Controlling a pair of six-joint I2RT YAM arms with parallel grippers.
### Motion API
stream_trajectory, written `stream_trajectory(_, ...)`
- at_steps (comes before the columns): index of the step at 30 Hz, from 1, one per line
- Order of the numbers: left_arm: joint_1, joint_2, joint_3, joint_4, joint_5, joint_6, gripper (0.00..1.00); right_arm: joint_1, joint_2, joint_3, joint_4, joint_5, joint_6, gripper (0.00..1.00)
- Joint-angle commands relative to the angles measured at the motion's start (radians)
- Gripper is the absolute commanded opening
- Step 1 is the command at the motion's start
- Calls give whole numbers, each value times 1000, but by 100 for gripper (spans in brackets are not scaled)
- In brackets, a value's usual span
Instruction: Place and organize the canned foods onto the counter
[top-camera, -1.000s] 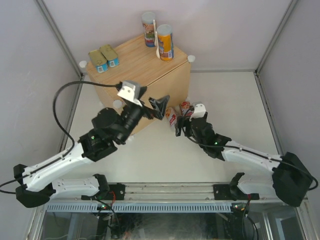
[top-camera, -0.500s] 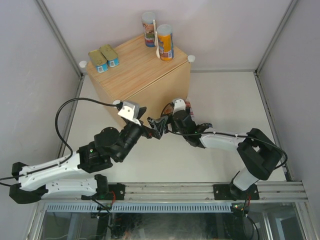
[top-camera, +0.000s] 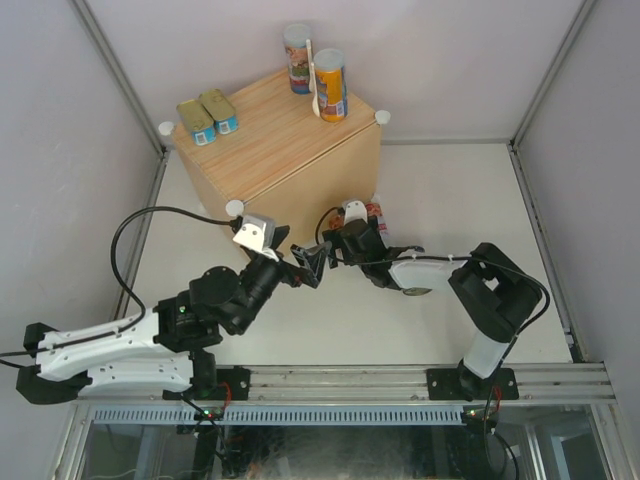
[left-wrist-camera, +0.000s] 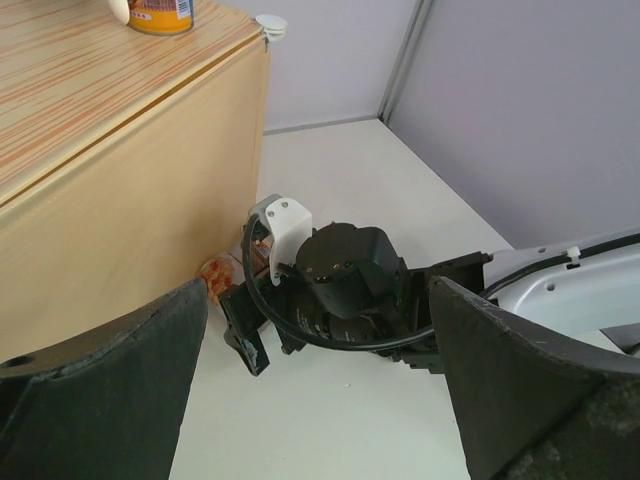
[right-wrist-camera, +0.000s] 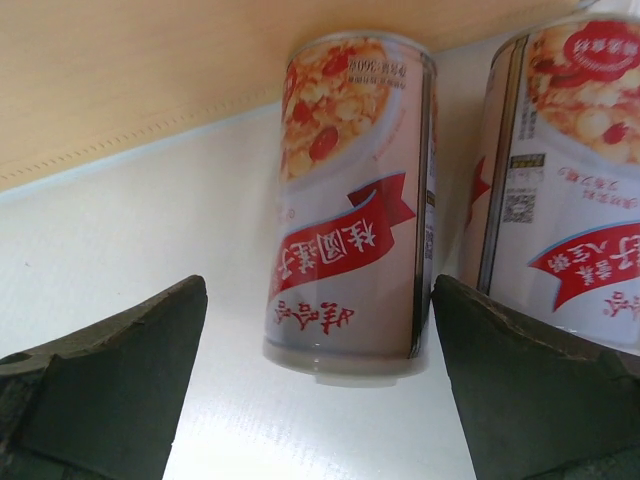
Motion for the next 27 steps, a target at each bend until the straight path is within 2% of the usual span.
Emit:
stream_trajectory(1,-10,-25,-16,38,-30,-15,95,-1,33,40,26,-22,14,94)
stream_trajectory(6,-15,-30,-22,40,-38,-16,95,-4,46,40,14,-23,31,93)
stream_trajectory(9,-16,-31,-25,41,-43,-18,95,-2,39,32,11,-20,39,87)
stream_trajectory(11,-19,-33,-27,40,-45,-19,94,0,26,19,16,-26,46,76)
stream_trajectory(14,-23,-33,-29,41,-51,-19,94,5,4,5,21,-36,52,53)
stream_trajectory(20,-38,-39,-33,40,-70,-20,94,19,-42,4,-40,-48,71,23)
stream_trajectory(27,-56,-46,-33,40,-91,-11,94,90,-221,-14,-217,-48,82,20)
